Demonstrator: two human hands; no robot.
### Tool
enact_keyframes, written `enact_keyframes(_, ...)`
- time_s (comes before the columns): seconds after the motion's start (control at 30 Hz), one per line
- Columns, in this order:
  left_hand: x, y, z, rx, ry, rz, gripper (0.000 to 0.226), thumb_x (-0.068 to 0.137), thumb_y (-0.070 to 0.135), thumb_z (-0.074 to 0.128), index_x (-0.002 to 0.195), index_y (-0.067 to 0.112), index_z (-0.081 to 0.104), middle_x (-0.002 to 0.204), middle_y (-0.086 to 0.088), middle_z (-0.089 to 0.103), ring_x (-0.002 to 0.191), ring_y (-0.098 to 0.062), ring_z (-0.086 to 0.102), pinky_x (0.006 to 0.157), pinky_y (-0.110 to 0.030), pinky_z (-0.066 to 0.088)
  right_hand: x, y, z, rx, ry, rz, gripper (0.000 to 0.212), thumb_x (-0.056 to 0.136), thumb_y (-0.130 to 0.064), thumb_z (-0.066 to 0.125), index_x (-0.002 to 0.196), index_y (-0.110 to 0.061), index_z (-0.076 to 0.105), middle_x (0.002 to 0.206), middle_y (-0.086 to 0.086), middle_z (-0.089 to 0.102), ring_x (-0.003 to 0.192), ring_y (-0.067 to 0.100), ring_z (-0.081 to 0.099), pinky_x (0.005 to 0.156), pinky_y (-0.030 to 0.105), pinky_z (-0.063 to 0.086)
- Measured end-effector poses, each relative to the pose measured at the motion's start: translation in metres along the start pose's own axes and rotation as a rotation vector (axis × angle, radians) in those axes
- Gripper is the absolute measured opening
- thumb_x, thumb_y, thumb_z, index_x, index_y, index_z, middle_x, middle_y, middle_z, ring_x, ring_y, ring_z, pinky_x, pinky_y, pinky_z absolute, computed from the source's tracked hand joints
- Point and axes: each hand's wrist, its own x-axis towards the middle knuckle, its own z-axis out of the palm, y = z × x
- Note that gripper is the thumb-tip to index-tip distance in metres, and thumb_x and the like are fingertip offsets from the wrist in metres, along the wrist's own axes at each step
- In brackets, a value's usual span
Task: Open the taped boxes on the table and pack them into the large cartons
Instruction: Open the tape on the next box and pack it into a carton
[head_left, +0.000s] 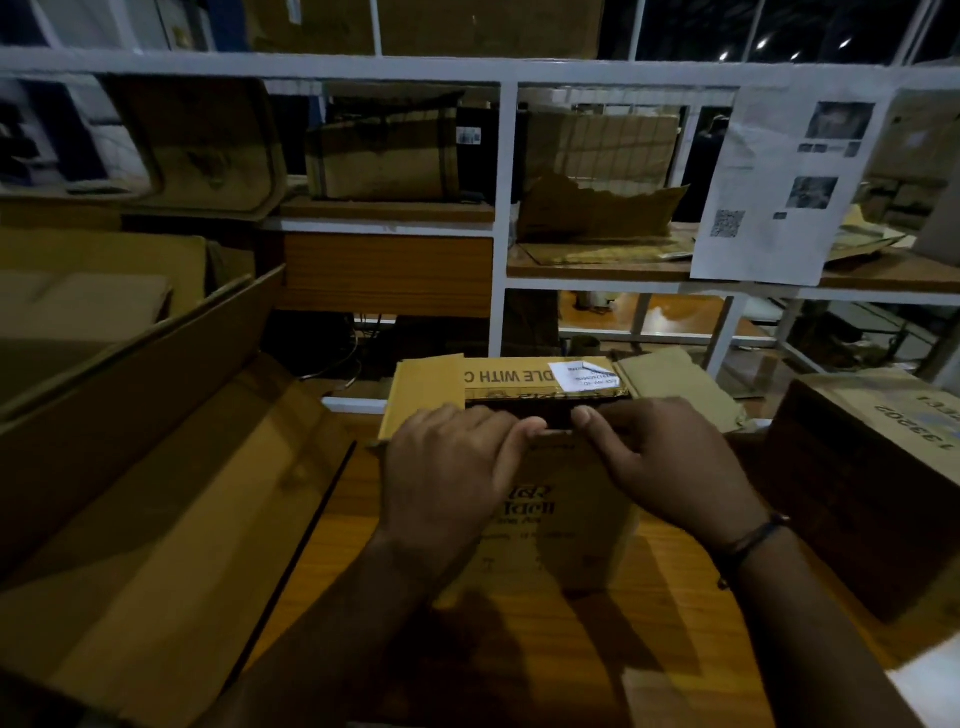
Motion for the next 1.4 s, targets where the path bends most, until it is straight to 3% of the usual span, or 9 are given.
enact_keyframes(0.1, -0.018, 0.012, -0.01, 0.0, -0.114, -0.082, 0.057, 0.107, 0.055, 0.025, 0.1, 0.03, 0.076, 0.092, 0.01, 0.076, 0.085, -0.011, 0.069, 0.075, -0.031, 0.052, -0.017, -0.002, 0.01, 0.013, -0.108, 0.042, 0.035, 0.101, -0.052, 0.044, 0.11, -0.032, 0.071, 0.091, -0.012, 0.07, 0.079, 0.001, 0.062, 0.064, 0.024, 0.055)
enact_keyframes(0.17, -0.027, 0.013, -0.006, 0.022, -0.283, -0.139, 0.052, 0.107, 0.051, 0.026, 0.127, 0.03, 0.069, 0.13, 0.008, 0.069, 0.121, -0.01, 0.061, 0.098, -0.032, 0.047, -0.027, -0.004, 0.023, 0.066, -0.211, 0.066, 0.032, 0.099, -0.046, 0.051, 0.127, -0.034, 0.063, 0.128, -0.011, 0.064, 0.109, 0.004, 0.059, 0.09, 0.03, 0.057)
enact_keyframes(0.23, -0.036, 0.007, 0.006, 0.019, -0.462, -0.159, 0.053, 0.108, 0.05, 0.028, 0.155, 0.03, 0.04, 0.165, 0.007, 0.034, 0.152, -0.012, 0.027, 0.122, -0.032, 0.023, -0.035, -0.006, 0.04, 0.002, -0.255, 0.04, 0.047, 0.099, -0.041, 0.055, 0.145, -0.037, 0.045, 0.158, -0.011, 0.037, 0.142, 0.011, 0.037, 0.119, 0.035, 0.033)
enact_keyframes(0.3, -0.043, 0.002, 0.019, 0.038, -0.529, -0.149, 0.061, 0.108, 0.052, 0.03, 0.163, 0.028, 0.017, 0.171, 0.007, 0.01, 0.157, -0.013, 0.005, 0.127, -0.032, 0.008, -0.039, -0.009, 0.059, -0.073, -0.217, 0.005, 0.061, 0.101, -0.04, 0.052, 0.155, -0.037, 0.026, 0.167, -0.009, 0.015, 0.153, 0.015, 0.009, 0.12, 0.033, 0.003)
enact_keyframes(0.37, -0.05, -0.004, 0.032, 0.047, -0.469, -0.126, 0.065, 0.106, 0.05, 0.041, 0.162, 0.024, 0.022, 0.17, 0.004, 0.018, 0.157, -0.016, 0.013, 0.127, -0.035, 0.015, -0.038, -0.013, 0.076, -0.14, -0.149, -0.017, 0.065, 0.101, -0.038, 0.054, 0.157, -0.034, 0.022, 0.167, -0.005, 0.015, 0.155, 0.019, 0.004, 0.117, 0.033, -0.004)
enact_keyframes(0.53, -0.07, -0.015, 0.061, 0.051, -0.233, -0.08, 0.064, 0.091, 0.029, 0.075, 0.148, 0.013, 0.052, 0.152, -0.006, 0.053, 0.143, -0.024, 0.047, 0.112, -0.045, 0.046, -0.03, -0.023, 0.115, -0.213, -0.017, -0.079, 0.075, 0.069, -0.03, 0.089, 0.136, -0.018, 0.059, 0.137, 0.007, 0.062, 0.13, 0.028, 0.056, 0.112, 0.04, 0.027)
enact_keyframes(0.73, -0.071, -0.011, 0.069, 0.07, -0.113, -0.093, 0.071, 0.081, 0.026, 0.085, 0.144, 0.013, 0.055, 0.145, -0.006, 0.058, 0.137, -0.024, 0.051, 0.108, -0.044, 0.05, -0.028, -0.012, 0.129, -0.123, 0.179, -0.17, 0.05, 0.083, -0.027, 0.068, 0.131, -0.013, 0.062, 0.131, 0.009, 0.063, 0.126, 0.024, 0.051, 0.107, 0.043, 0.048)
enact_keyframes(1.17, -0.079, -0.026, 0.07, 0.077, -0.059, -0.07, 0.073, 0.085, 0.023, 0.081, 0.15, 0.017, 0.05, 0.145, -0.008, 0.054, 0.138, -0.027, 0.048, 0.107, -0.048, 0.049, -0.053, 0.091, 0.097, -0.068, 0.343, -0.035, 0.041, 0.082, -0.015, 0.072, 0.122, -0.008, 0.064, 0.131, 0.013, 0.064, 0.123, 0.028, 0.06, 0.097, 0.042, 0.053)
enact_keyframes(1.4, -0.058, -0.014, 0.064, 0.11, -0.121, -0.155, 0.058, 0.091, 0.045, 0.066, 0.143, 0.022, 0.055, 0.134, 0.0, 0.059, 0.128, -0.021, 0.048, 0.102, -0.038, 0.046, -0.042, 0.053, 0.107, -0.124, 0.259, -0.018, 0.048, 0.074, -0.023, 0.077, 0.119, -0.013, 0.065, 0.129, 0.009, 0.065, 0.125, 0.028, 0.058, 0.112, 0.051, 0.037)
